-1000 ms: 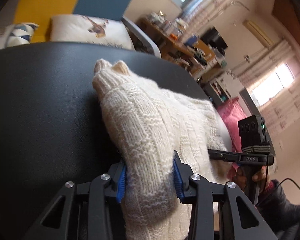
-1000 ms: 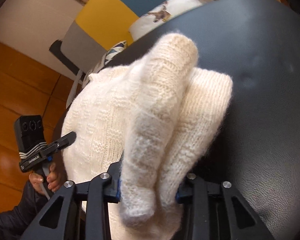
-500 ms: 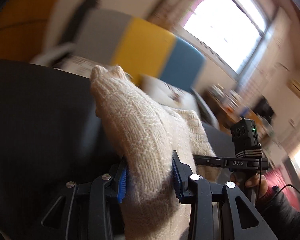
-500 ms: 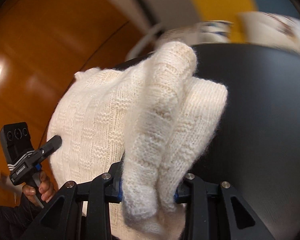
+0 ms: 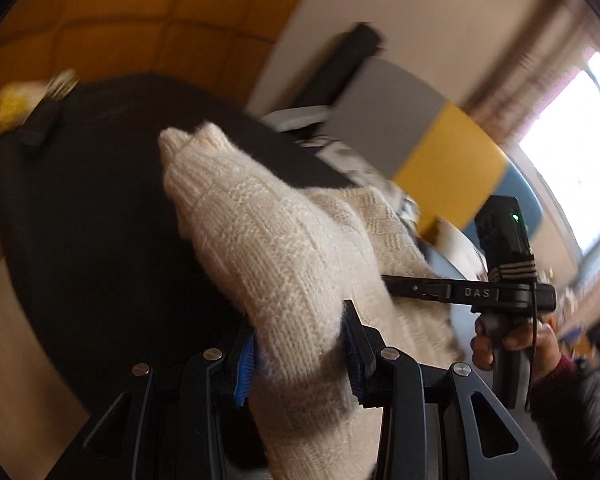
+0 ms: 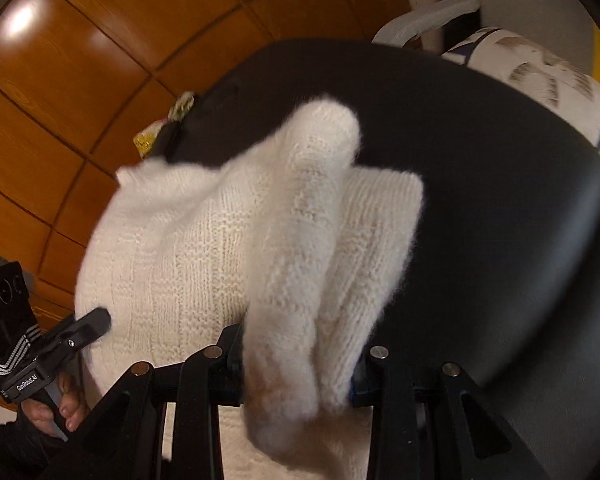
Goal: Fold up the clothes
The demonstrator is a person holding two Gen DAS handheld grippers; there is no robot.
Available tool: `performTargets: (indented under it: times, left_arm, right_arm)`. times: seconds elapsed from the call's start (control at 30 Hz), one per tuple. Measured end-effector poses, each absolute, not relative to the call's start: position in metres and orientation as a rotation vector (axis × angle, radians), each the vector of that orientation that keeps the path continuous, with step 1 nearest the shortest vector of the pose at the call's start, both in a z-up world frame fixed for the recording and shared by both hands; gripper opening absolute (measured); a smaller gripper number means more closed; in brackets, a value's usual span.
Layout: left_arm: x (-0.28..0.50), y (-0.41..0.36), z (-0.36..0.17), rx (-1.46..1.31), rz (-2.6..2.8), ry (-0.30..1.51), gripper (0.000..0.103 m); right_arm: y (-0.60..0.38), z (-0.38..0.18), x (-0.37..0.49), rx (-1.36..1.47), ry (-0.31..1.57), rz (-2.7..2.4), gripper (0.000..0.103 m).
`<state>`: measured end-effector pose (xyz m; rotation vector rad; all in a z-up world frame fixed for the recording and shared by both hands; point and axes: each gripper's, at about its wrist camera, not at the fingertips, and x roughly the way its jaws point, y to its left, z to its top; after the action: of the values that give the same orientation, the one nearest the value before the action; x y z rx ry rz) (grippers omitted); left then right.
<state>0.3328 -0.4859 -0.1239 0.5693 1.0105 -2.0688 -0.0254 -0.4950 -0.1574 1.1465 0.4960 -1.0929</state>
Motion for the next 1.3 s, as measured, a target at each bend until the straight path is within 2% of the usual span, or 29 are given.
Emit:
performTargets:
  times: [0.27, 0.4, 0.6, 0.7, 0.83, 0.97, 1.07, 1.13, 1.3]
  left_arm:
    - [0.33, -0.483, -0.142, 0.612, -1.986, 1.052, 0.042]
    - [0.327, -0.482, -0.137, 0.623, -1.957, 1.076, 0.047]
    - [0.351, -0.472, -0.111, 0.569, -1.938, 1.003, 0.052]
    - [0.352, -0.471, -0.095, 0.515, -1.976, 0.972, 0.057]
    - [0.334, -0.487, -0.092, 0.516, -2.024, 0.913, 0.058]
    - [0.309, -0.516, -0.112, 0.601, -2.027, 0.926, 0.059]
    - [0.294, -0.539, -0.142, 0.724, -1.988, 1.013, 0.06]
    - [0.291, -0.542, -0.153, 0.752, -1.996, 0.969, 0.063]
    - [0.289, -0.549, -0.154, 0.762, -1.997, 0.968, 0.065]
  right_arm:
    - [-0.5, -0.155, -0.023, 1.182, 0.457, -1.076, 0.042]
    - [-0.49, -0.147, -0.021, 1.182, 0.423, -1.093, 0.042]
    - [-0.495, -0.083, 0.022, 0.89, 0.497, -1.124, 0.042]
    - [-0.516, -0.076, 0.07, 0.785, 0.595, -1.033, 0.042]
    - [-0.551, -0.096, 0.101, 0.756, 0.759, -1.031, 0.042]
    - [-0.582, -0.144, 0.075, 0.904, 0.85, -1.142, 0.039]
    - [-0.57, -0.161, 0.049, 0.973, 0.674, -1.166, 0.039]
    - [-0.556, -0.163, 0.033, 0.991, 0.585, -1.171, 0.038]
    - [-0.557, -0.159, 0.034, 1.0, 0.544, -1.17, 0.038]
